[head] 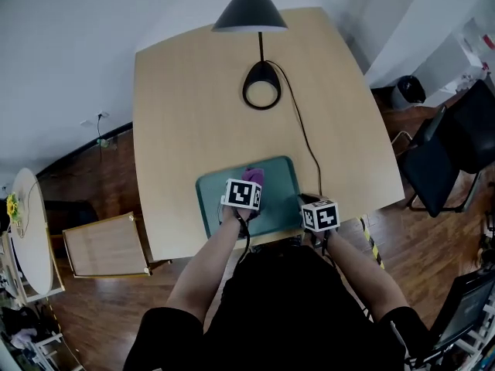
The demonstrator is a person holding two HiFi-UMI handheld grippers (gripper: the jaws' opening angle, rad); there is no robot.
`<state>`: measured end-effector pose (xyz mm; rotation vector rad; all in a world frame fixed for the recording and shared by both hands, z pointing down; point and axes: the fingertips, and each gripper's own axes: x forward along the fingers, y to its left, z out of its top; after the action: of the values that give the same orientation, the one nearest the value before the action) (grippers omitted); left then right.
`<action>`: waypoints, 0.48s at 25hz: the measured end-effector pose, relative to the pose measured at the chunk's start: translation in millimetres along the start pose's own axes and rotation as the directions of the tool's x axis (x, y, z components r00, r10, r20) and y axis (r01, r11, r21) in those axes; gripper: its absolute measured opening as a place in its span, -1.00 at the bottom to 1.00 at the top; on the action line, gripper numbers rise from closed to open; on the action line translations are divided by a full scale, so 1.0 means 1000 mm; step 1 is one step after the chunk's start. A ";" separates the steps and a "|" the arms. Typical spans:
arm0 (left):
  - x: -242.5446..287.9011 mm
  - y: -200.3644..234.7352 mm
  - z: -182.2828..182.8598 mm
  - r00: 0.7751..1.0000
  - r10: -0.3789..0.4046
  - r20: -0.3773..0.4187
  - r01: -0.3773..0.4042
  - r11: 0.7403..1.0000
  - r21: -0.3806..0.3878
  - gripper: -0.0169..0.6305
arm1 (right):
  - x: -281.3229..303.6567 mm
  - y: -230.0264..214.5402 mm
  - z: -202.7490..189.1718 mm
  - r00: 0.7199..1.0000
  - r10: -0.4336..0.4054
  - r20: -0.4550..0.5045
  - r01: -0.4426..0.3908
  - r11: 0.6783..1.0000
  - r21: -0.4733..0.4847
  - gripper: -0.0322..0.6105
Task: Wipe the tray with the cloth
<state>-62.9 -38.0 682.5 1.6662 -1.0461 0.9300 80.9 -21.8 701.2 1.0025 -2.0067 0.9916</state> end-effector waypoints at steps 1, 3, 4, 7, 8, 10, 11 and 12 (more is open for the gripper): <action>0.004 -0.011 0.003 1.000 -0.015 -0.003 0.015 1.000 0.019 -0.59 | 0.000 0.001 -0.001 1.000 0.000 0.003 0.000 1.000 0.000 -0.82; 0.013 -0.033 0.009 0.999 -0.051 -0.011 0.051 0.998 0.048 -0.59 | -0.001 0.002 -0.001 1.000 0.001 0.007 -0.001 1.000 0.000 -0.82; 0.017 -0.045 0.012 0.997 -0.073 -0.019 0.074 0.995 0.060 -0.59 | -0.001 0.002 -0.002 1.000 0.002 0.008 -0.002 1.000 0.001 -0.82; 0.029 -0.078 0.019 0.990 -0.131 -0.052 0.136 0.985 0.102 -0.59 | -0.002 0.001 -0.001 1.000 0.003 0.014 -0.003 1.000 0.001 -0.82; 0.032 -0.087 0.020 0.987 -0.148 -0.062 0.154 0.981 0.118 -0.59 | -0.002 0.002 -0.001 1.000 0.003 0.017 -0.004 1.000 0.001 -0.82; 0.038 -0.104 0.021 0.981 -0.181 -0.076 0.190 0.971 0.143 -0.59 | -0.003 0.002 -0.002 1.000 0.007 0.024 -0.008 1.000 0.002 -0.82; 0.040 -0.110 0.022 0.978 -0.196 -0.076 0.206 0.967 0.150 -0.58 | -0.003 0.002 -0.003 1.000 0.010 0.026 -0.010 1.000 0.002 -0.82; 0.042 -0.114 0.022 0.975 -0.210 -0.071 0.219 0.964 0.151 -0.58 | -0.003 0.001 -0.003 1.000 0.012 0.027 -0.012 1.000 0.001 -0.82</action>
<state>60.2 -44.9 679.0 1.8332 -0.7533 0.9283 82.0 -17.4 699.7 1.0106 -2.0372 0.9905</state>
